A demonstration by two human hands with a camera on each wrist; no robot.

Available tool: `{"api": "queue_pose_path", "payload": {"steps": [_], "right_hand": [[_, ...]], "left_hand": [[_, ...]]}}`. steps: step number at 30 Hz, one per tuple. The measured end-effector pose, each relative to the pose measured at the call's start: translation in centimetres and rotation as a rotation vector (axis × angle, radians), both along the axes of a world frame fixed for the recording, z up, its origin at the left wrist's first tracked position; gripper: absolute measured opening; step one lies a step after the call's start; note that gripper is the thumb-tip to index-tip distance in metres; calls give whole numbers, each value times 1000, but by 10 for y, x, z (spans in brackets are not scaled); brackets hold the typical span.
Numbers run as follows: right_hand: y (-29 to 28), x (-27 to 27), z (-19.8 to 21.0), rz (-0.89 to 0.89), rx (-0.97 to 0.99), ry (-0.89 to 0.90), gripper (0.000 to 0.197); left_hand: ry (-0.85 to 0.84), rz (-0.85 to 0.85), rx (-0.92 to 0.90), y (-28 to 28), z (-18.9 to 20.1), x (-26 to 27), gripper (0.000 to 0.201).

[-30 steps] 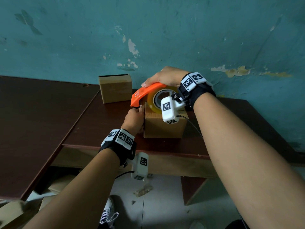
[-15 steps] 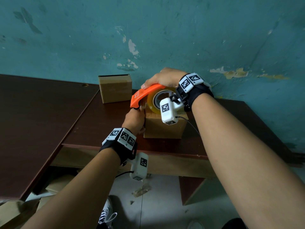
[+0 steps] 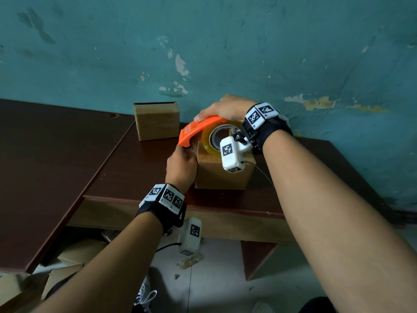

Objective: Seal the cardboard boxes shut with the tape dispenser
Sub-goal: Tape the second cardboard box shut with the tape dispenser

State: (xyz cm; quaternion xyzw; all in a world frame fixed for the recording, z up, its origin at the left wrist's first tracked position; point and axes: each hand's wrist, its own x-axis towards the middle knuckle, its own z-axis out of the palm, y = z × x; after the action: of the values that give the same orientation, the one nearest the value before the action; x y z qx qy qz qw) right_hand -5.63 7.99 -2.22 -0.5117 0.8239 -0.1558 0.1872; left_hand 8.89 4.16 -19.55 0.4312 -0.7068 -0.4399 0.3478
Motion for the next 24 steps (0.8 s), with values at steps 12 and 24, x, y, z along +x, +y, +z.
{"api": "queue_pose_path", "payload": {"steps": [12,24], "right_hand": [[0,0,-1,5,-12,-15,49],[-3,4,7,57,59,67,46]], "left_hand": [[390,-399,202,39,-9,7,72],[274,-232,13,41,-5,-5,77]]}}
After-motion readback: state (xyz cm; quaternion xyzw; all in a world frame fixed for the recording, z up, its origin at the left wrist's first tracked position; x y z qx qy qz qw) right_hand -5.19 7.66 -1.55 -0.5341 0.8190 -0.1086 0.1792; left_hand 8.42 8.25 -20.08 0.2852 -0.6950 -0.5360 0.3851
